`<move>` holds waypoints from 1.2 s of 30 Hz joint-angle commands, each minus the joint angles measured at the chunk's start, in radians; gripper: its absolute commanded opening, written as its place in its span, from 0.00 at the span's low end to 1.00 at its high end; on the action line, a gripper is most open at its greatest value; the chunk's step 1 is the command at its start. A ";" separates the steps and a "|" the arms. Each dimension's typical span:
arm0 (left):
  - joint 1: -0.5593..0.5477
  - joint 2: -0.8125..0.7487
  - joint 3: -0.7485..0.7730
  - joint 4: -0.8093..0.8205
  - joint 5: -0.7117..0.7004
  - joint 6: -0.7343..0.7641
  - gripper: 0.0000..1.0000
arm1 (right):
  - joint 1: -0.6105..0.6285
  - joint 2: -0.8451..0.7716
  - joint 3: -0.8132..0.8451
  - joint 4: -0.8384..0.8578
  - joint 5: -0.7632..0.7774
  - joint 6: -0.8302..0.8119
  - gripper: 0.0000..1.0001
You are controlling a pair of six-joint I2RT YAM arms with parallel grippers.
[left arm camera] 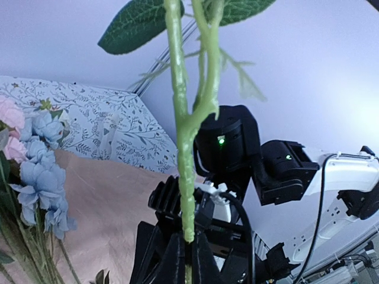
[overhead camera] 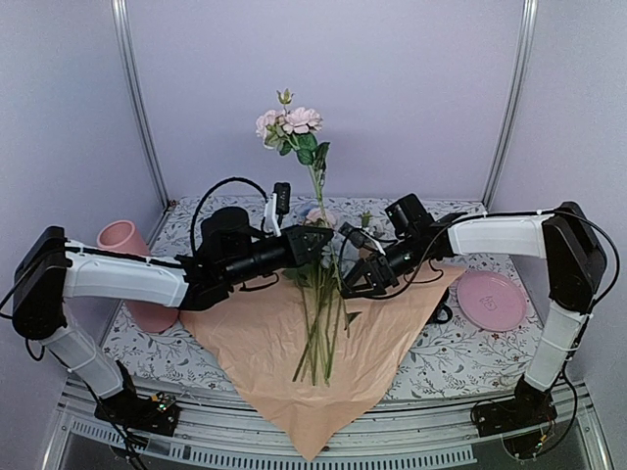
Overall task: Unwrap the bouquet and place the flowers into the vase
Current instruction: Pass from the left arm to the right, then pass from the right arm to the left
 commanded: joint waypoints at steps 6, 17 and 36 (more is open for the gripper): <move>-0.032 0.031 0.025 0.152 -0.024 0.065 0.00 | 0.003 0.016 -0.004 0.082 -0.210 0.063 0.53; -0.012 -0.004 0.041 0.067 -0.092 0.115 0.41 | 0.009 0.020 -0.082 0.105 -0.135 0.022 0.00; 0.092 0.021 0.129 -0.049 -0.083 0.073 0.41 | 0.023 0.032 -0.074 0.042 -0.052 -0.078 0.00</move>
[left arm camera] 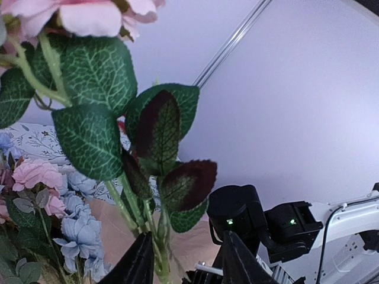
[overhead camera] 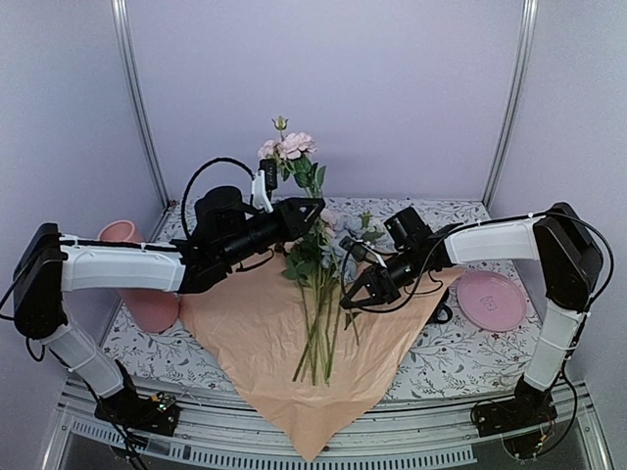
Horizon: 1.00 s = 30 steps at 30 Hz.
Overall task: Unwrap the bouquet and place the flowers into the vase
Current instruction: Pass from the right arm to the left
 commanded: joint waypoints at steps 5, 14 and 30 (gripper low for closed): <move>0.033 0.039 0.071 -0.091 0.031 -0.050 0.42 | 0.013 0.000 0.000 -0.010 0.026 -0.040 0.00; 0.033 -0.018 0.063 -0.195 0.080 -0.102 0.40 | 0.011 -0.003 0.003 -0.002 0.009 -0.024 0.00; 0.040 0.062 0.121 -0.221 0.073 -0.139 0.50 | 0.012 -0.029 -0.009 -0.004 0.066 -0.049 0.00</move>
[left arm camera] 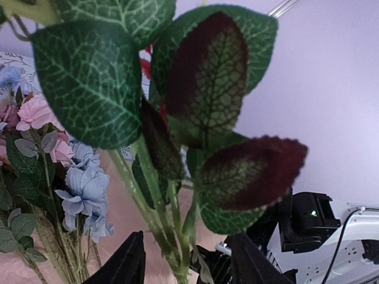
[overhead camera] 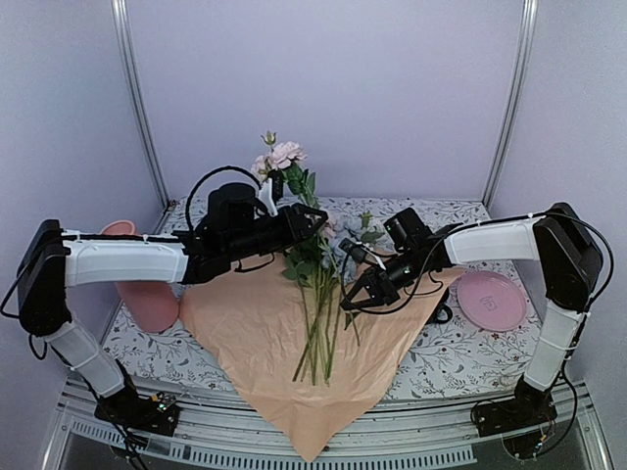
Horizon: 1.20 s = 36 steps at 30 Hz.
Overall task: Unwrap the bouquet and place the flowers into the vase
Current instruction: Pass from the right arm to the left, then place the fake flower in the vase.
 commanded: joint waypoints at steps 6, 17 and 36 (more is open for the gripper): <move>0.035 0.074 0.074 0.079 0.044 0.001 0.17 | 0.008 -0.031 -0.012 0.009 0.022 -0.038 0.00; 0.041 -0.059 0.111 -0.065 0.066 0.104 0.00 | -0.049 -0.074 0.089 -0.118 -0.022 -0.150 0.46; 0.059 -0.325 0.658 -0.990 -0.447 0.427 0.00 | -0.200 -0.042 0.080 -0.132 -0.022 -0.146 0.49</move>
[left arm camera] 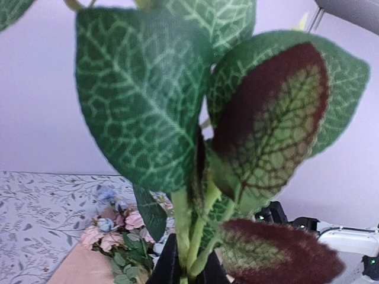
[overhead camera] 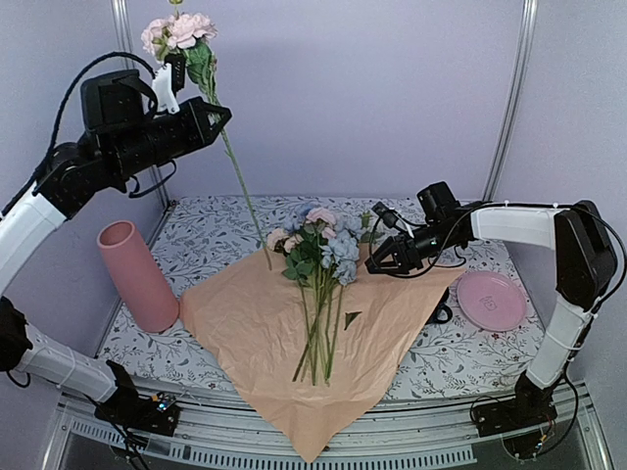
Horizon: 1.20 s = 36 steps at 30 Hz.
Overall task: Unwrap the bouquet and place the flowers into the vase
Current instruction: Place the fake flower in the vase.
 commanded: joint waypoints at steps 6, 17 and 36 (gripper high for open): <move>0.013 0.085 0.411 -0.461 -0.404 0.211 0.00 | 0.004 0.020 -0.001 -0.018 -0.018 -0.018 0.49; 0.017 0.156 0.762 -0.743 -0.724 0.247 0.00 | 0.003 0.044 0.004 -0.020 -0.023 -0.018 0.48; 0.033 -0.186 0.072 0.380 -1.077 1.055 0.00 | 0.003 0.050 0.007 -0.033 -0.024 -0.033 0.48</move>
